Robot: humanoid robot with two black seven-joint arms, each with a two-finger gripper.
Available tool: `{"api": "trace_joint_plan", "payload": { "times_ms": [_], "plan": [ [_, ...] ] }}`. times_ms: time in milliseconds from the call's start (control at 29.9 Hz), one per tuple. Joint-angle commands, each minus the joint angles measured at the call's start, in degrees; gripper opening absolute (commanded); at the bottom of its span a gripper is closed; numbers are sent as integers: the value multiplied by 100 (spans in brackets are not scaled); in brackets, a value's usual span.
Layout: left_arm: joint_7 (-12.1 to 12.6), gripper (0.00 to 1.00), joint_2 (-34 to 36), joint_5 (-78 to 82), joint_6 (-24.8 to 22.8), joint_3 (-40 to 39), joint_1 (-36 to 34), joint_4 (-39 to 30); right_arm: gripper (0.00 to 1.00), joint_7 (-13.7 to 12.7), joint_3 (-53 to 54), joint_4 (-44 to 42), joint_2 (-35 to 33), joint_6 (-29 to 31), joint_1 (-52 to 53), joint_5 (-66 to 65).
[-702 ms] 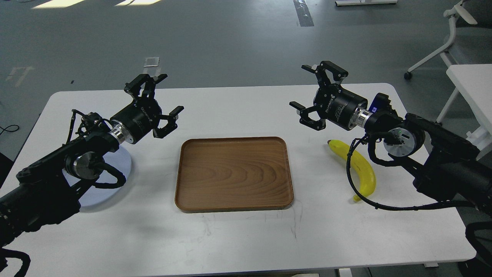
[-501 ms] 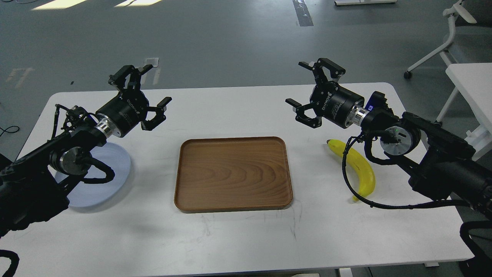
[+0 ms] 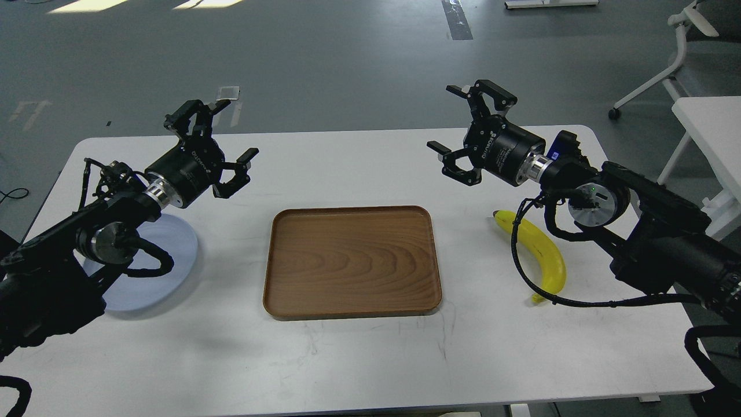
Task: Place banana on plate with both arms
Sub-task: 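Move the left gripper down toward the rim of the light blue plate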
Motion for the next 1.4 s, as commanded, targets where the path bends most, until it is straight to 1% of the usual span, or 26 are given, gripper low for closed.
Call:
{"api": "trace_joint_plan", "payload": {
  "times_ms": [0,67,134,167,267,368,501,568,669,735,969,1036,1103,1170,1370],
  "plan": [
    [10,99,6,3,312,-41,-35,-81,100,-2,10,-42,77,-52,15,3],
    [45,99,-90,11,594,-6,-79,-107,100,-2,10,-51,68,-166,76,-6],
    [62,99,-152,38,612,3,-88,-107,100,-11,-16,-60,68,-298,164,-6],
    [54,99,-187,46,638,3,-105,-142,100,-19,-25,-60,68,-438,217,-6],
    [1,99,-187,82,665,3,-166,-178,100,-19,-33,-42,24,-571,226,3],
    [-17,99,-196,82,665,-6,-175,-204,100,-19,-34,19,-20,-562,217,3],
    [-17,99,-328,82,919,-6,-175,-265,100,-2,10,212,-318,-518,182,3],
    [-17,99,-302,73,946,-23,-175,-292,100,7,37,300,-336,-509,173,3],
    [-17,99,-170,47,946,-32,-167,-537,100,7,124,380,-380,-509,173,12],
    [9,99,14,29,964,-24,-158,-844,100,7,133,389,-406,-501,165,12],
    [10,99,76,20,990,-32,-140,-881,100,7,151,371,-406,-501,165,3],
    [10,99,59,20,1060,-32,-149,-881,100,7,151,362,-406,-501,165,3],
    [10,99,68,64,1305,-15,-149,-951,100,7,151,362,-415,-501,165,3],
    [18,99,33,73,1403,-6,-158,-960,100,7,160,362,-424,-509,156,3],
    [-17,99,-38,82,1482,-6,-140,-960,100,7,133,301,-424,-509,95,3]
  ]
}}
